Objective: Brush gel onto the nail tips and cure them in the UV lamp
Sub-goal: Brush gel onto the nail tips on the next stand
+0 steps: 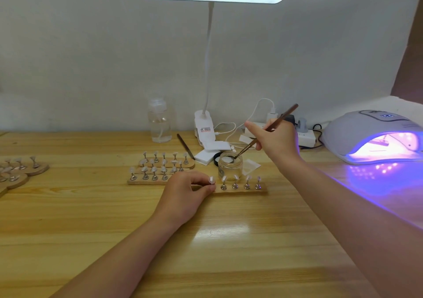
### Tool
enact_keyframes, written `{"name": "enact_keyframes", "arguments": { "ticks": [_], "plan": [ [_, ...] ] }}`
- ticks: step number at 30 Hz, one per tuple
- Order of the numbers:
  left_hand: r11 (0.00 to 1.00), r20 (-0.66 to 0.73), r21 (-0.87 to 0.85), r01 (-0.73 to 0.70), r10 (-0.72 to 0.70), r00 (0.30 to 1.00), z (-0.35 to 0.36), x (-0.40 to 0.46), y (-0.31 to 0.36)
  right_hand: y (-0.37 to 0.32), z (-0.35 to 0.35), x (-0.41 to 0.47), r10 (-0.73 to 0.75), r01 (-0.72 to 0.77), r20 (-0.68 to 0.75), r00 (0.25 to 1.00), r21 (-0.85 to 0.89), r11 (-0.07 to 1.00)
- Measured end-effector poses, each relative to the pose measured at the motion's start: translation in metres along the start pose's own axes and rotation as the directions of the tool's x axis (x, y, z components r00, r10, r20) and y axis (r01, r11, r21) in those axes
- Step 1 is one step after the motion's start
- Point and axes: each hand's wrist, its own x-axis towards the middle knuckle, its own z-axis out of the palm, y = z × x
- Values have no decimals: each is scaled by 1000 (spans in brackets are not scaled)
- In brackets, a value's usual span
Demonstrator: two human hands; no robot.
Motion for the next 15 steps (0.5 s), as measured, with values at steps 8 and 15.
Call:
{"name": "enact_keyframes", "arguments": {
  "ticks": [8, 15],
  "plan": [
    [1000, 0, 11, 8, -8, 1000, 1, 0, 0, 6, -7, 0, 69, -70, -22, 997, -21, 997],
    [1000, -11, 6, 3, -3, 1000, 0, -1, 1, 0, -13, -15, 58, -42, -99, 993, 163, 986]
  ]
}}
